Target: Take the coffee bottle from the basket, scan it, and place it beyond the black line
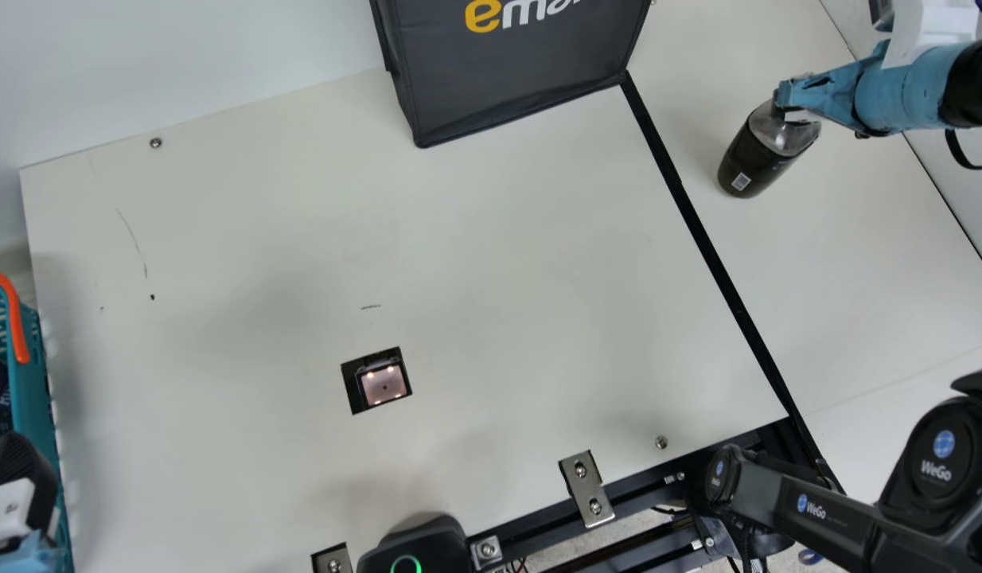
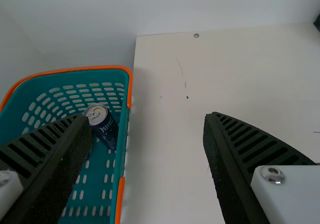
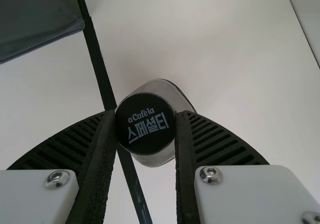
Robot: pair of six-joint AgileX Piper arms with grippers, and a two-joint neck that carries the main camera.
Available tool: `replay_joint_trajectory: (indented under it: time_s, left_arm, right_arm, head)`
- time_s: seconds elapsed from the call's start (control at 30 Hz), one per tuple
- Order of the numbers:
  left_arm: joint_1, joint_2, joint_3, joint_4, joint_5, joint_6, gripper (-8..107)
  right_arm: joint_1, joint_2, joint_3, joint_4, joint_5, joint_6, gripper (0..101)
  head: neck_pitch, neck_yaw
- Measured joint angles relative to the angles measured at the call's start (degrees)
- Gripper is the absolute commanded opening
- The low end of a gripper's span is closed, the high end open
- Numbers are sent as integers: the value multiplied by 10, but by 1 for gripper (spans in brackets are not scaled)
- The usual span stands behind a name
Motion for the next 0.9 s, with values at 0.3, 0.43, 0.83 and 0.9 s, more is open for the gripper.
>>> replay_joint_trajectory:
  time_s: [0.3,0.43,0.83,0.9]
  left_arm:
    - [0,0,0,0,0,0,90]
    - [0,0,0,0,0,0,90]
    - [0,0,0,0,0,0,90]
    - [0,0,0,0,0,0,90]
  right_arm:
    - [7,-5,22,-2,-15,10,13]
    - [10,-6,26,-2,-21,13,27]
    - [4,-8,35,0,-26,8,67]
    - [1,-8,35,3,-24,5,73]
  head:
    - [0,0]
    - [0,-1]
    - [0,0]
    - [0,0]
